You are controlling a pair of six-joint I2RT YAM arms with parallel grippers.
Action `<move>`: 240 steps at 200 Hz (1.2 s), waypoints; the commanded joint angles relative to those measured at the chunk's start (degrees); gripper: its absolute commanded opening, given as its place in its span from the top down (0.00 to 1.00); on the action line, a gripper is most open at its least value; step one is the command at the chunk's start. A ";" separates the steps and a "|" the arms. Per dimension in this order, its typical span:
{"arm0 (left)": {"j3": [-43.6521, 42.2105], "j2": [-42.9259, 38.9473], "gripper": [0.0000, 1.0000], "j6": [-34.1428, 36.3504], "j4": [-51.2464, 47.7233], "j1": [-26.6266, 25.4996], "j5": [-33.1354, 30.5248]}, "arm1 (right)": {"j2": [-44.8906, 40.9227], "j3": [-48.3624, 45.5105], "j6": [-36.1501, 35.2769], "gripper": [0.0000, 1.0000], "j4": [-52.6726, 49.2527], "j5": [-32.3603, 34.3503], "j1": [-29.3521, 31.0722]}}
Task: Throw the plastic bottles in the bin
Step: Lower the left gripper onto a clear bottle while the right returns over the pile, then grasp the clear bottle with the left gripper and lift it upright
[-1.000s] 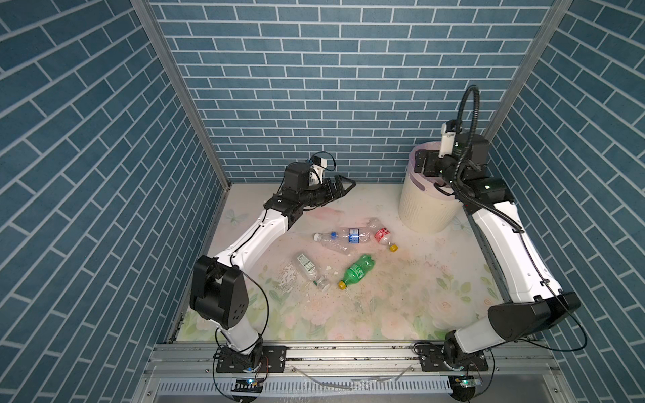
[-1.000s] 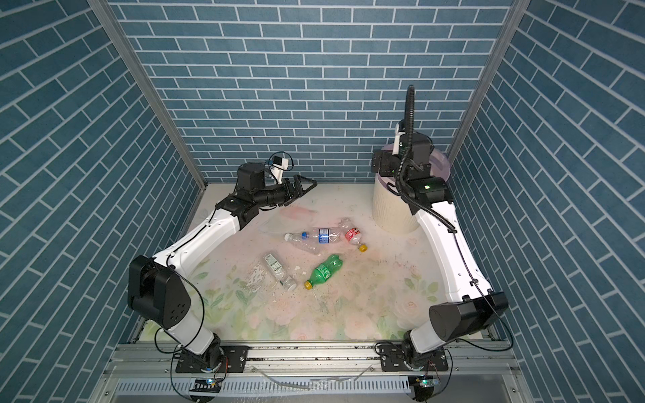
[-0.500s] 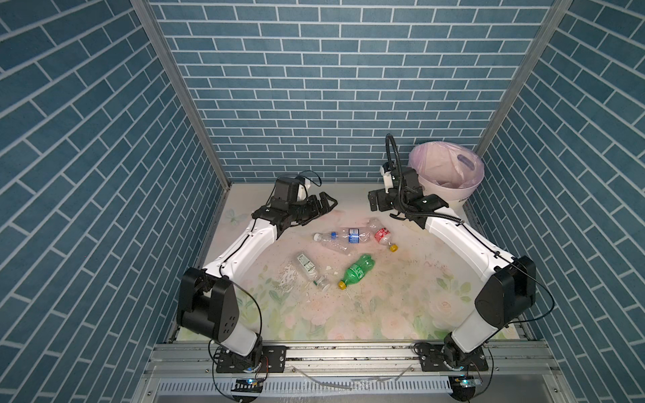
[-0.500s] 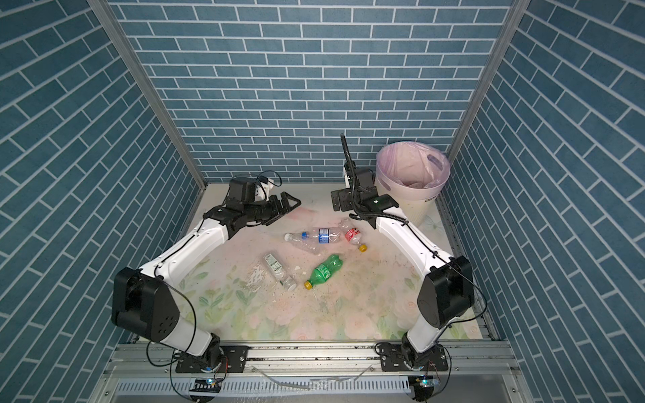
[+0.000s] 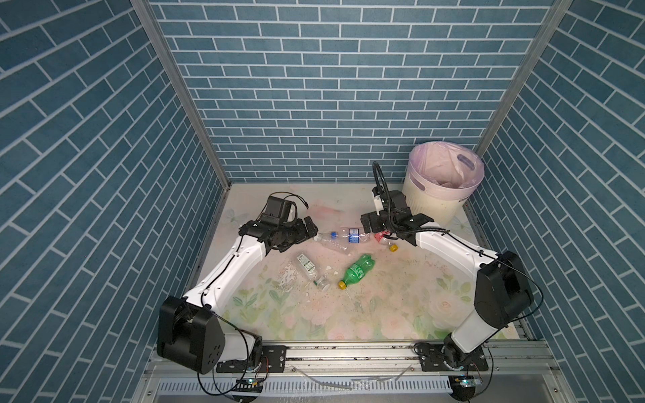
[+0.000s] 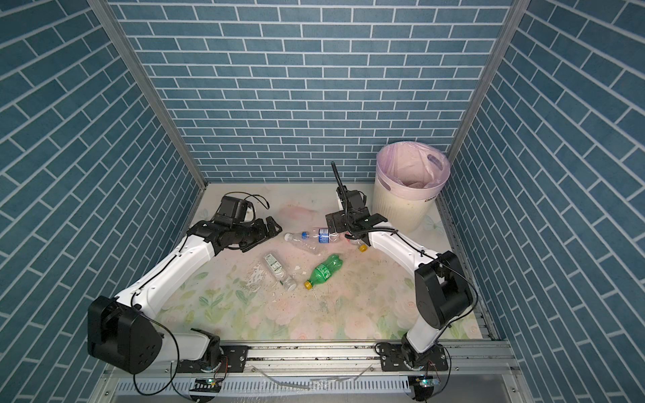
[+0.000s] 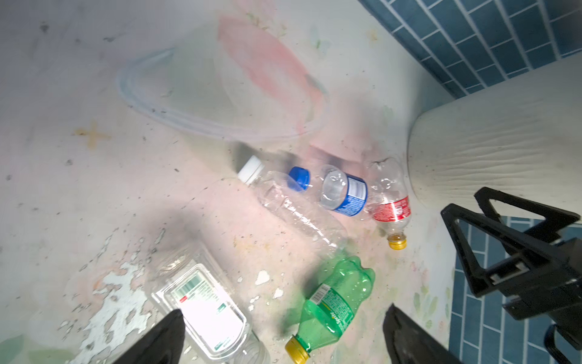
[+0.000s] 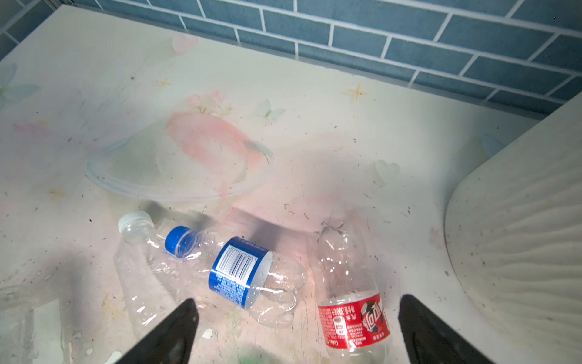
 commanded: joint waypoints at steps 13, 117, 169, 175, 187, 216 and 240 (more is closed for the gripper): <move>-3.46 -1.00 0.01 -0.34 -4.54 0.13 -3.23 | -2.33 -5.17 0.31 0.01 5.60 -1.42 1.26; -8.94 6.95 0.01 -5.24 1.21 -1.88 -7.32 | -6.73 -8.85 0.86 0.01 9.46 -3.20 2.49; -8.50 12.20 0.01 -7.27 3.71 -3.37 -7.24 | -8.14 -10.10 0.90 0.01 10.28 -3.45 3.18; -8.38 12.47 0.01 -7.36 3.99 -3.47 -7.36 | -8.11 -10.26 0.89 0.01 10.32 -3.37 3.35; -7.95 13.16 0.01 -7.41 4.11 -3.49 -7.94 | -8.06 -10.28 0.88 0.01 10.43 -3.39 3.51; -7.84 14.73 0.06 -7.33 5.15 -3.57 -8.44 | -9.35 -10.84 0.57 0.01 10.51 -2.78 3.88; -7.76 16.24 0.12 -7.20 5.52 -3.74 -8.44 | -10.28 -11.46 0.44 0.01 10.87 -2.29 3.99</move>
